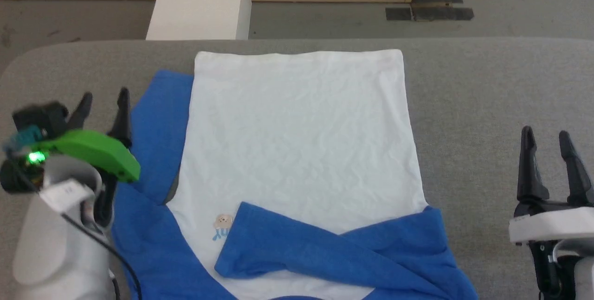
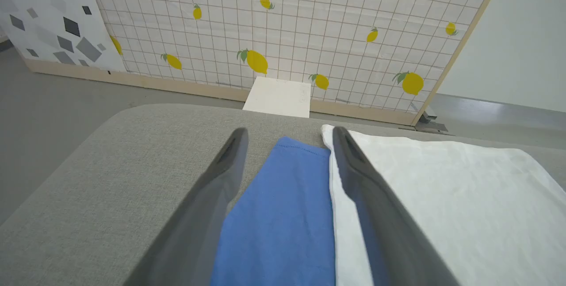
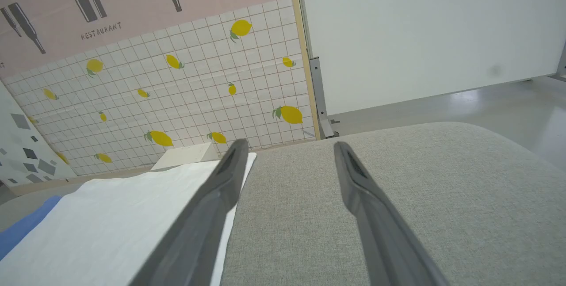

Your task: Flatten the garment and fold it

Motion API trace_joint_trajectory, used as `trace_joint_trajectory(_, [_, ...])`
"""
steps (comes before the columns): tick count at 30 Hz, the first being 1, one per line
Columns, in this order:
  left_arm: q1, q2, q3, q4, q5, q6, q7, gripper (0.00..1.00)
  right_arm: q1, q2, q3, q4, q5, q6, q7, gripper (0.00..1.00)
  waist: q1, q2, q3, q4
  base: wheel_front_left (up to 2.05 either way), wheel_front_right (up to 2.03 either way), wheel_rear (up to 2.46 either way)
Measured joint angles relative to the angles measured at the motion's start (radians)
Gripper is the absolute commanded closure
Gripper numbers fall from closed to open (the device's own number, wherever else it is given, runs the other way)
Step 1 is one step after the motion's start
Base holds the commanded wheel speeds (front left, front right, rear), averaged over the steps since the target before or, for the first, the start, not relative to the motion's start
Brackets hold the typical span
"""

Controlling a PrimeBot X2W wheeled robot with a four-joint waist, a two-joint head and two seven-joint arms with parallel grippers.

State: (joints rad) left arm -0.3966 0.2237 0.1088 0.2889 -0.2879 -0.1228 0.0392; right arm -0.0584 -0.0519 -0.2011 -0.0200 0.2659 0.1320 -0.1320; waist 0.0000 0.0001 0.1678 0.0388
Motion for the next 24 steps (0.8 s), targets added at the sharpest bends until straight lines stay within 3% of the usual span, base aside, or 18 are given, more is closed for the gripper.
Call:
trace_joint_trajectory(5, [-0.247, 0.101, -0.022, 0.105, -0.099, -0.001, 0.227, 0.0, -0.067, 0.001, -0.004, -0.057, 0.002, 0.0, 0.011, 0.0, 0.0, 0.0, 0.083, -0.009, 0.0, 0.0, 0.0])
trace_joint_trajectory(10, [-0.431, 0.232, -0.162, 0.108, -0.192, -0.001, 0.438, 0.0, -0.125, 0.001, -0.016, -0.121, 0.001, 0.0, 0.019, 0.0, 0.0, 0.0, 0.189, -0.024, 0.0, 0.0, 0.0])
trace_joint_trajectory(15, [-0.514, 0.313, -0.248, 0.13, -0.261, -0.002, 0.613, 0.0, -0.147, 0.001, -0.028, -0.157, 0.003, 0.0, 0.02, 0.0, 0.0001, 0.0, 0.292, -0.04, 0.0, 0.0, 0.0])
trace_joint_trajectory(20, [-0.522, 0.334, -0.255, 0.178, -0.322, -0.004, 0.756, 0.0, -0.148, 0.001, -0.034, -0.176, 0.007, 0.0, 0.017, 0.0, 0.0001, 0.0, 0.383, -0.056, 0.0, 0.0, 0.0])
trace_joint_trajectory(24, [-0.522, 0.336, -0.253, 0.174, -0.323, -0.001, 0.76, 0.0, -0.148, 0.001, -0.036, -0.185, 0.007, 0.0, 0.017, 0.0, 0.0001, 0.0, 0.434, -0.065, 0.0, 0.0, 0.0])
